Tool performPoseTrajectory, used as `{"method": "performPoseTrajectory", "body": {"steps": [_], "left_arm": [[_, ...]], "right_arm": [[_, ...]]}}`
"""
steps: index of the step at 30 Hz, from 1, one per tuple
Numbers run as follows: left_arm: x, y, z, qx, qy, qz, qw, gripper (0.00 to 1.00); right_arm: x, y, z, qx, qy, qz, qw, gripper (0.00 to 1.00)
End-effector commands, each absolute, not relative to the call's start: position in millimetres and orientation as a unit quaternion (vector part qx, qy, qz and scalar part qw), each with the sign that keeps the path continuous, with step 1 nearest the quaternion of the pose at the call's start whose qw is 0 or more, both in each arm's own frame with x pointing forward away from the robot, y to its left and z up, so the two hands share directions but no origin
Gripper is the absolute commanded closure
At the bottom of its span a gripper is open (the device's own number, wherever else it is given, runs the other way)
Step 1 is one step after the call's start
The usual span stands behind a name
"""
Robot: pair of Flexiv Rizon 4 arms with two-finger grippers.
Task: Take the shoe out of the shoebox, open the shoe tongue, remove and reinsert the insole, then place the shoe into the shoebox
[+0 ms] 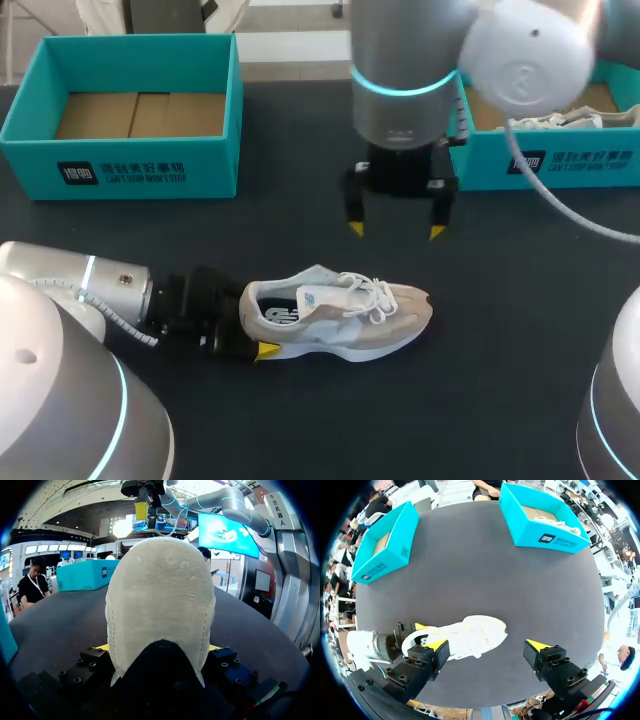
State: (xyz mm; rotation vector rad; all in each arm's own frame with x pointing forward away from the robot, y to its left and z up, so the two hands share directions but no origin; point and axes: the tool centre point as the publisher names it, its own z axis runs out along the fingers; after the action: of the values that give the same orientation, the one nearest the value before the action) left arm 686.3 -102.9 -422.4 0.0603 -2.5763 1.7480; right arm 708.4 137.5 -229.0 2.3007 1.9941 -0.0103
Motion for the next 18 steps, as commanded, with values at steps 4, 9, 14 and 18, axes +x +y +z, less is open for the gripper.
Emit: {"method": "performPoseTrajectory", "body": {"steps": [4, 9, 14, 18], "left_arm": [[685, -103, -423, 0.020, -0.828, 0.560, 0.013, 1.00], [685, -103, -423, 0.020, -0.828, 0.560, 0.013, 1.00], [685, -103, -423, 0.020, -0.828, 0.560, 0.013, 1.00], [685, -103, -423, 0.020, -0.828, 0.560, 0.013, 1.00]], "right_arm": [[703, 204, -242, 0.749, 0.653, -0.059, 0.098, 0.00], [698, 220, -262, 0.752, 0.646, -0.067, 0.109, 0.00], [695, 229, -285, 0.754, 0.643, -0.073, 0.113, 0.00], [689, 233, -295, 0.748, 0.648, -0.086, 0.116, 0.00]]}}
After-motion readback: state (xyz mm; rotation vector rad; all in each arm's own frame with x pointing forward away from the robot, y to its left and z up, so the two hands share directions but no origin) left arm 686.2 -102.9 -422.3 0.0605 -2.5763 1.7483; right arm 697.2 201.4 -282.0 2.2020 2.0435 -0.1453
